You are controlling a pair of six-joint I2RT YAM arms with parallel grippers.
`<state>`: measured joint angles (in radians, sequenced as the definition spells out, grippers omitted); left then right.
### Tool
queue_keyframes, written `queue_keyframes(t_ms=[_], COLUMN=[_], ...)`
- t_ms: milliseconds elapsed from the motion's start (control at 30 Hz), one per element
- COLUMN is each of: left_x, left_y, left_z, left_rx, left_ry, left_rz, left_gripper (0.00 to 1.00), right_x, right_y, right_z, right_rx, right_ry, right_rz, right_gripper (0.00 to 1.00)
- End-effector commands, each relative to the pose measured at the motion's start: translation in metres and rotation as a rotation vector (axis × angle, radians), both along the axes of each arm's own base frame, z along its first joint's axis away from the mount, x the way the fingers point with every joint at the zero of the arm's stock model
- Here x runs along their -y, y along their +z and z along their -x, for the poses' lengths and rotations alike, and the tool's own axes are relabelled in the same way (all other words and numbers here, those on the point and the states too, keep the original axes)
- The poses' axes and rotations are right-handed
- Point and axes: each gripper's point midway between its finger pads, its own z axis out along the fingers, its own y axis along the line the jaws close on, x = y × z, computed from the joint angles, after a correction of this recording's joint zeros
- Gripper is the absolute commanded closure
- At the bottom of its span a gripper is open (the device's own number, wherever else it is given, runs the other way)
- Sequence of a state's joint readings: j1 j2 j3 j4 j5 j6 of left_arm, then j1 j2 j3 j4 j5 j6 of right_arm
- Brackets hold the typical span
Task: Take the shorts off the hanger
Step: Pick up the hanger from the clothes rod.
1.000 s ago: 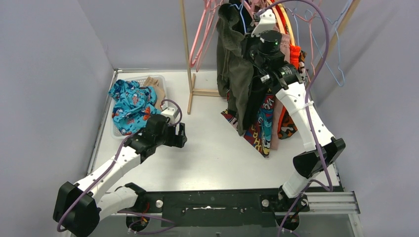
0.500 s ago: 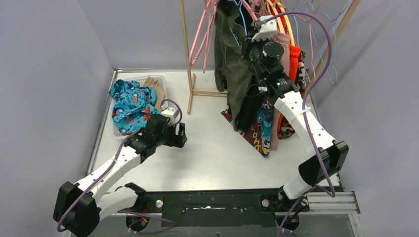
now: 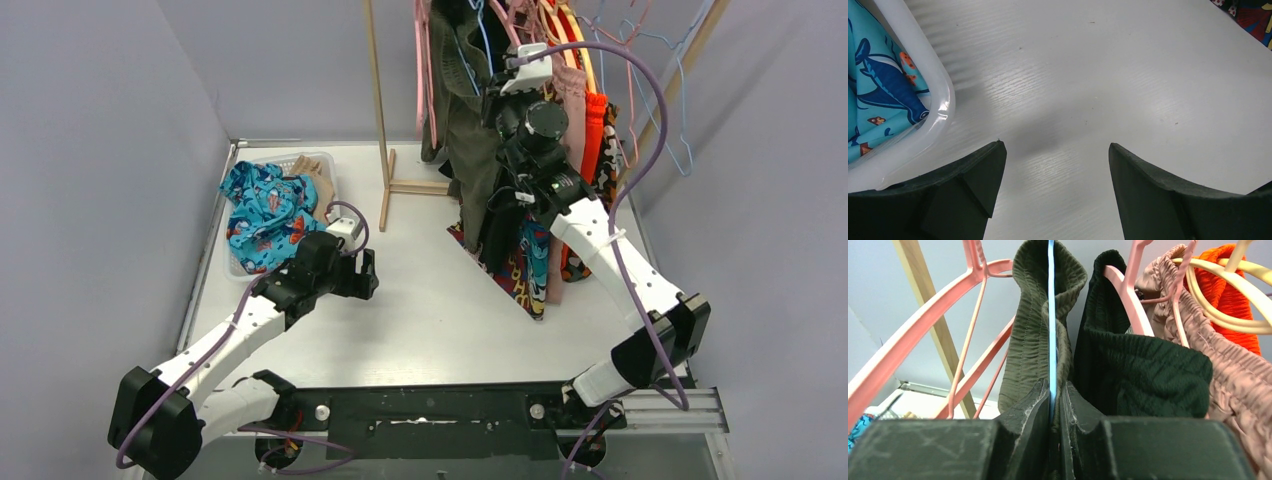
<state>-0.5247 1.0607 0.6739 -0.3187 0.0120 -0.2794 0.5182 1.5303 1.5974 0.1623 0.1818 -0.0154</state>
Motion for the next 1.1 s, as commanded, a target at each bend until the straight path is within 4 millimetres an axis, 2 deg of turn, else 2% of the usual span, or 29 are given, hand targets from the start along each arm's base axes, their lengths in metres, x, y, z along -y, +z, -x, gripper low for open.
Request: queue_keyframes(t_ms=[0,233,367,400,467,567,700,800,933,1067], left_x=[0.007,0.008,0.006,0.005,0.001,-0.003,-0.008,-0.013,-0.022,-0.032], left_y=[0.018,0.018,0.020,0.022,0.026,0.032,0.038,0.043,0.048,0.055], left_z=[-0.008,-0.008,-0.008,-0.009,-0.010,-0.011,-0.012,-0.012,-0.015,-0.016], left_rx=[0.052,0.053,0.058,0.065,0.085,0.111,0.137,0.158,0.181,0.206], left_ry=[-0.013,-0.012,-0.003,0.005,0.022,0.048,0.077,0.100,0.144,0.205], left_rz=[0.027,0.029,0.022,0.021,0.021,0.024,0.026,0.024,0.006,0.005], left_gripper=[0.25,0.25,0.25,0.25,0.25,0.25,0.25,0.25,0.25,0.25], right_x=[0.028,0.042,0.033,0.030,0.027,0.032,0.035,0.028,0.025,0.024], right_y=[0.080,0.054,0.023,0.017,-0.003,-0.032,-0.072,-0.110,-0.139,-0.171], right_z=[0.047,0.065,0.078,0.086,0.099,0.119,0.150,0.175,0.206,0.227], right_rx=[0.180,0.070,-0.054,-0.071,-0.127,-0.188,-0.262,-0.339,-0.389,-0.448], right_ry=[-0.031,-0.064,0.002,0.036,0.080,0.092,0.155,0.251,0.351,0.405], right_rz=[-0.144,-0.173,-0.150,-0.145,-0.157,-0.191,-0.158,-0.127,-0.136,-0.169], right_gripper=[1.00,1.00,1.00,1.00,1.00,1.00,1.00,1.00,1.00,1.00])
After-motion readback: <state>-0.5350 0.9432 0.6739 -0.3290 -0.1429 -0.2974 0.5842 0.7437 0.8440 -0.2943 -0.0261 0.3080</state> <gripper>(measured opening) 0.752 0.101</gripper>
